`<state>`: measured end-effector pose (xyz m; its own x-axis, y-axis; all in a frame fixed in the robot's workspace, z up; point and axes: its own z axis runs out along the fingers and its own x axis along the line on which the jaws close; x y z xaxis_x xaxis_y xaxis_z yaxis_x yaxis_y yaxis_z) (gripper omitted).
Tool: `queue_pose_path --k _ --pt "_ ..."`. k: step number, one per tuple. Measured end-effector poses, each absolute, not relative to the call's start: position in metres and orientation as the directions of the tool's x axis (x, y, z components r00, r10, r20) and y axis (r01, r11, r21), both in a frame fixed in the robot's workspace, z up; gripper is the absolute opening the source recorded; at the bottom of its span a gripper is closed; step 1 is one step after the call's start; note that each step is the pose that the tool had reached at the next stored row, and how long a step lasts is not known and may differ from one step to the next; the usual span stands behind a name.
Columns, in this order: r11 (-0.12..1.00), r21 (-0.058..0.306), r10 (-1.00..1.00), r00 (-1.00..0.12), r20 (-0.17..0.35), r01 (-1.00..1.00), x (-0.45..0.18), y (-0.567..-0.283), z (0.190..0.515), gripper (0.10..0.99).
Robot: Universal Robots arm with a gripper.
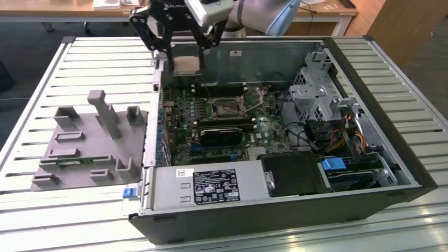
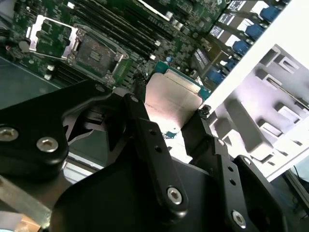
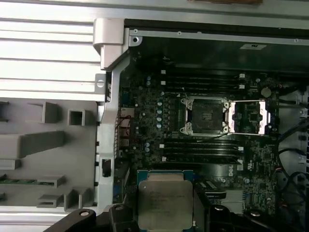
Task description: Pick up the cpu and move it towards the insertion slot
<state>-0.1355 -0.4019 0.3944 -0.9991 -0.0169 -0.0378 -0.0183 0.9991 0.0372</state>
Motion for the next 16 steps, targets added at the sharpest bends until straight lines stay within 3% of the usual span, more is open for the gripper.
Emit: queue_pose_path --k 16 --pt "0.999 0.037 -0.017 -0.999 -0.035 -0.018 -0.067 -0.402 0.394 0.541"
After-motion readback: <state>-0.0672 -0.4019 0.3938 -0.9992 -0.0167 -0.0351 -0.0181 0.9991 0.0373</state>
